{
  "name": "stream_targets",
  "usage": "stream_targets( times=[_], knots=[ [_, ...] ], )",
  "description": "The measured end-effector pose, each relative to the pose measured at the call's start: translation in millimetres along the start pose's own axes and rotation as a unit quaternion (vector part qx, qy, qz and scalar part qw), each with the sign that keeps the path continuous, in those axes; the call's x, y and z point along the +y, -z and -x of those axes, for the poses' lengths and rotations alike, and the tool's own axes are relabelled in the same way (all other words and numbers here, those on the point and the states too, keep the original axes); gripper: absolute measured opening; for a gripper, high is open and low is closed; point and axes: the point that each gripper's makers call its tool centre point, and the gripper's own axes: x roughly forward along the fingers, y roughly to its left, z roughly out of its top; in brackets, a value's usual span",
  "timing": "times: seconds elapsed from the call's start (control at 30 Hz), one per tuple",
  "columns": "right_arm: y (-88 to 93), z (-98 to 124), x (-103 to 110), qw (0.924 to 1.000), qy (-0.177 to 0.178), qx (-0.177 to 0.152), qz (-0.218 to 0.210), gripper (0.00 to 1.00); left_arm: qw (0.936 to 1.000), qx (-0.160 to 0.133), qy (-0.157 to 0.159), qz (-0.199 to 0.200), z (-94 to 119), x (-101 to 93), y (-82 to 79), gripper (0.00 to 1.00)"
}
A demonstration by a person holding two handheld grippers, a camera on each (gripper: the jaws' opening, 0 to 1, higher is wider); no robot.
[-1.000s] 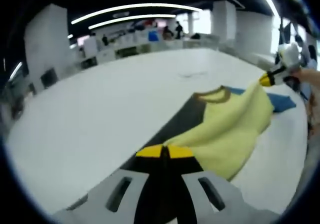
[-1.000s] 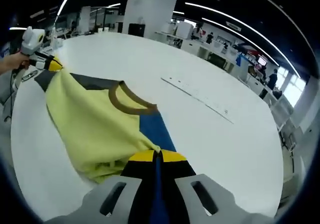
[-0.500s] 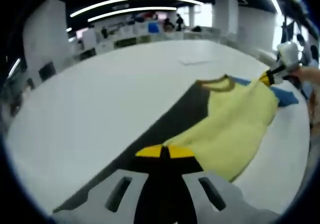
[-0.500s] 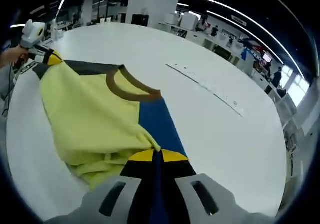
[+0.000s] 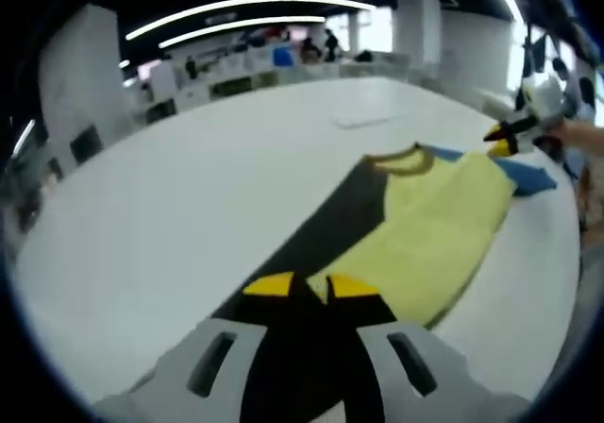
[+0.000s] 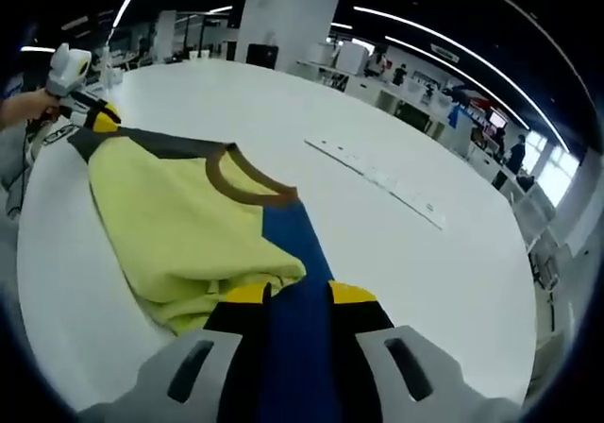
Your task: Fold the garment on the visible template until the final outline fits inside the template.
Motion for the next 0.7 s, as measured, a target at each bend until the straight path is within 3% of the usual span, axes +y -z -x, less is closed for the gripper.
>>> stream_targets(
  times=[0.23, 0.57, 0.7],
  knots=[
    [-5.2, 16.0, 4.1, 0.9999, -0.006, -0.009, -0.004, 0.36, 0.9998, 0.005, 0.011, -0.018, 13.3, -1.2, -6.0, 0.18],
    [-21.6, 42.6, 8.1, 0.9988, -0.003, -0.045, -0.019, 0.54, 0.9984, -0.001, 0.036, -0.043, 47.0, -24.1, -17.7, 0.29],
    [-20.5, 48.9, 14.1, 0.999, -0.007, -0.043, -0.014, 0.66, 0.998, 0.003, 0.039, -0.05, 60.2, -31.5, -20.2, 0.38]
  ],
)
